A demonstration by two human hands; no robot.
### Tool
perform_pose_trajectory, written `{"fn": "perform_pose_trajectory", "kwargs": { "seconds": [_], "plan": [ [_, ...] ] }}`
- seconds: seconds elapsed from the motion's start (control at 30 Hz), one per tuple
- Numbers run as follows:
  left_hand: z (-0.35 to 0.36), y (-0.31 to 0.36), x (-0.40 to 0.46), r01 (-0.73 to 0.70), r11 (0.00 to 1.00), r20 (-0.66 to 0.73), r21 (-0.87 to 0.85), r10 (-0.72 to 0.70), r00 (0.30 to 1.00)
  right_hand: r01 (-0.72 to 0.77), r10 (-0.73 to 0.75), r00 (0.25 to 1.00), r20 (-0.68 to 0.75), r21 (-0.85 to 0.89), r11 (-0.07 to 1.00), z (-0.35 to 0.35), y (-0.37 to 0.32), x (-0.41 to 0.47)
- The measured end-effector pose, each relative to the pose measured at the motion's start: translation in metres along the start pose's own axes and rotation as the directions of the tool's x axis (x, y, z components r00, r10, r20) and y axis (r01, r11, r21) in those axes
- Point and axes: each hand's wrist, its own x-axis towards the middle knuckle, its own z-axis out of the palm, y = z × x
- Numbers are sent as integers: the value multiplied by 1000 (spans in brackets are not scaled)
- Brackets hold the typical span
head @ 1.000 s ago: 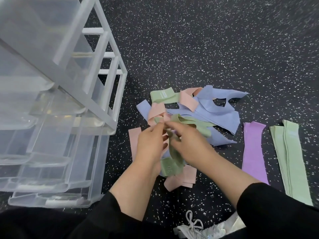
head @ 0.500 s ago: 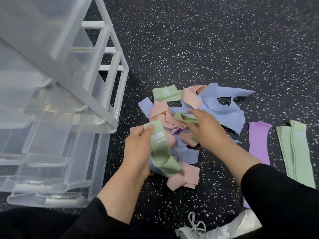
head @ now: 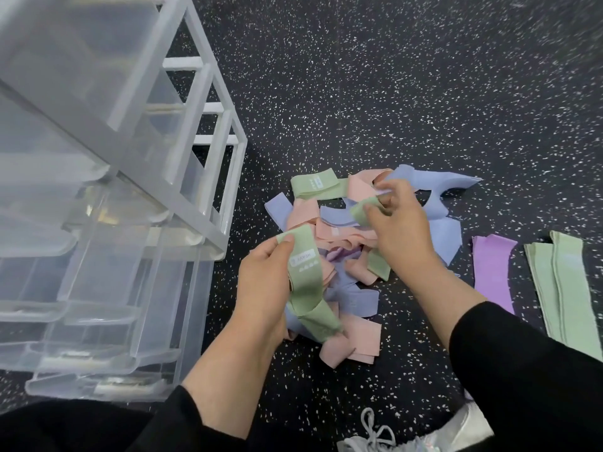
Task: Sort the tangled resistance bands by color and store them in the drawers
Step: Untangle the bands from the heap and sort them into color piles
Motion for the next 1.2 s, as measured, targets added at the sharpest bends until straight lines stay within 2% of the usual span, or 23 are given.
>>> {"fn": "perform_pose_trajectory", "kwargs": {
  "seconds": [0.03,0.1,0.17,0.27,0.33,0.43,0.57,0.67,0.87,1.07,1.2],
  "plan": [
    [2,4,-4,-19,1000,9,4,19,1000,-12,12,1000,-6,71,997,-6,-10,-2],
    [8,15,-14,-50,999,23,-16,50,998,6,-4,1000,-20,94,996,-20,-29,-7],
    [13,29,-24,-80,995,38,-55,82,996,71,-60,993,-103,104,992,-36,-49,-17],
    [18,53,-41,-189,973,61,-135,199,978,213,-149,952,-268,229,950,-57,-75,-35],
    [24,65,-49,-266,952,74,-153,279,957,269,-184,934,-306,267,925,-66,-84,-45],
    [35,70,-55,-300,942,85,-153,315,945,234,-136,941,-310,307,922,-71,-84,-55],
    [46,69,-55,-327,938,74,-118,336,939,199,-134,956,-261,242,950,-70,-87,-59],
    [53,64,-52,-365,927,32,-89,368,929,227,-183,960,-211,207,952,-62,-91,-63],
    [67,54,-51,-398,917,61,-38,400,915,325,-309,943,-122,148,934,-41,-93,-70],
    [59,39,-48,-441,897,-15,9,441,897,235,-200,961,-191,183,955,-39,-89,-69],
    [64,42,-53,-412,911,28,-22,413,910,258,-245,965,-88,185,948,-33,-92,-75]
  ]
}}
